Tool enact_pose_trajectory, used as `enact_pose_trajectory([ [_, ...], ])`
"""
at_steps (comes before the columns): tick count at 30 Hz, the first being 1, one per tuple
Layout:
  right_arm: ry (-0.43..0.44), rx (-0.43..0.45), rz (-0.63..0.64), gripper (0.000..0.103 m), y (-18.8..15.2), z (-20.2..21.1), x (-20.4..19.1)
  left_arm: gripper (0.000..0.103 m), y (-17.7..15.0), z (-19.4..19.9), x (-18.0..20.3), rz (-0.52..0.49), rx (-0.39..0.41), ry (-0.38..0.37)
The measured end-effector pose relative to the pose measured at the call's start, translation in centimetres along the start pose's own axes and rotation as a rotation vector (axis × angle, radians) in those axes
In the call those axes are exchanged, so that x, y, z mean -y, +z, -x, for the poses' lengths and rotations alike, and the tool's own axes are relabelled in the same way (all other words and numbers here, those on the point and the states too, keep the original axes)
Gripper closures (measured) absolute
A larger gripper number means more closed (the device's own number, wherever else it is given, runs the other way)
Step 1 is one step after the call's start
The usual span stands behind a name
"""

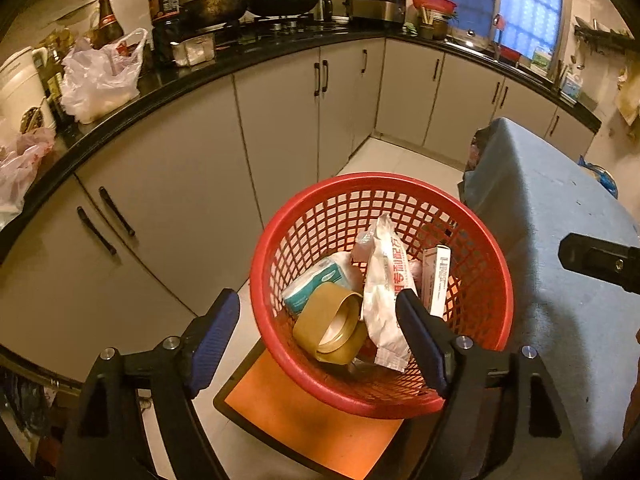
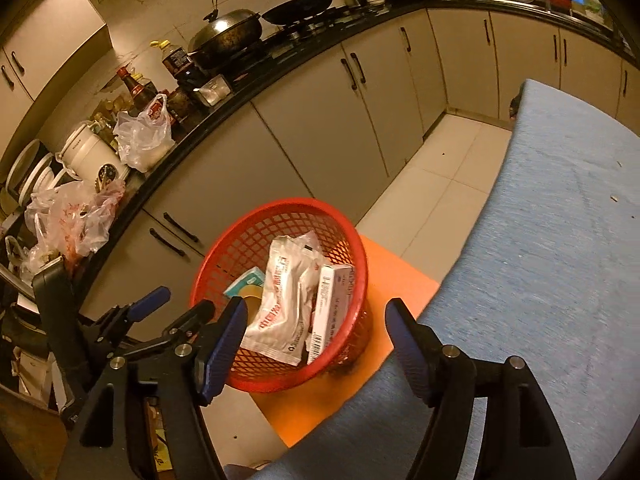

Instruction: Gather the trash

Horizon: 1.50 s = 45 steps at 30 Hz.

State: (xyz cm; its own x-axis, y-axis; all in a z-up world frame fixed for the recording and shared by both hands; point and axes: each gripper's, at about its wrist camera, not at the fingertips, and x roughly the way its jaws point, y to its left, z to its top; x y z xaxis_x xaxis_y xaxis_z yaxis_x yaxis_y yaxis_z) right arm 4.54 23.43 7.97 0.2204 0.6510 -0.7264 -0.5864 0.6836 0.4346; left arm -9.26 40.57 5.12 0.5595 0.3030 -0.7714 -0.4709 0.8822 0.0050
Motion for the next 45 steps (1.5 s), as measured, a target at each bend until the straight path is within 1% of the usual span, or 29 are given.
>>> enact_pose_trajectory([
  [3,0.002,0.0,-0.001,0.025,-0.4,0.2,0.0,0.018,-0.4,0.4,0.1,0.003,0.008,0.021],
  [6,-0.009,-0.007,0.015,0.024,-1.2,0.4,-0.4,0.018,-1.0,0.9,0.3,0.002,0.011,0.05],
  [11,-0.028,-0.011,0.027,0.02,-2.6,0.9,-0.6,0.016,-1.8,1.6,0.4,0.023,0.0,0.034],
  [14,-0.042,-0.022,0.024,0.018,-3.4,1.1,-0.3,0.014,-2.2,1.5,0.5,0.042,-0.028,0.038],
  [15,-0.048,-0.023,0.023,0.018,-3.6,1.2,-0.3,0.013,-2.5,1.6,0.6,0.041,-0.024,0.047],
  [18,-0.079,-0.019,0.025,0.018,-4.3,1.7,0.0,0.013,-3.2,2.0,0.9,0.026,-0.009,0.085],
  [24,-0.121,0.008,0.044,0.014,-5.5,3.0,-0.1,0.012,-4.4,3.9,1.2,0.01,0.037,0.199],
  [28,-0.192,0.027,0.082,0.013,-6.0,3.6,-0.8,0.011,-5.2,5.1,0.8,0.015,0.075,0.22],
  [31,-0.213,0.039,0.112,0.01,-6.3,3.8,-1.3,0.011,-5.6,5.5,0.8,-0.004,0.102,0.266],
  [33,-0.23,0.047,0.131,0.01,-6.6,3.9,-1.6,0.011,-5.8,5.6,0.6,-0.004,0.1,0.291],
  [35,-0.262,0.061,0.158,0.01,-6.8,3.9,-2.1,0.011,-6.1,5.7,0.3,0.007,0.09,0.287],
  [38,-0.306,0.088,0.194,0.01,-7.6,4.3,-2.8,0.011,-6.6,6.1,-0.3,0.044,0.098,0.307],
  [42,-0.349,0.135,0.232,0.006,-9.2,5.5,-3.5,0.011,-7.6,7.2,-0.3,0.059,0.124,0.304],
  [45,-0.381,0.162,0.248,0.005,-10.8,6.8,-3.6,0.011,-8.7,8.5,0.1,0.069,0.156,0.293],
])
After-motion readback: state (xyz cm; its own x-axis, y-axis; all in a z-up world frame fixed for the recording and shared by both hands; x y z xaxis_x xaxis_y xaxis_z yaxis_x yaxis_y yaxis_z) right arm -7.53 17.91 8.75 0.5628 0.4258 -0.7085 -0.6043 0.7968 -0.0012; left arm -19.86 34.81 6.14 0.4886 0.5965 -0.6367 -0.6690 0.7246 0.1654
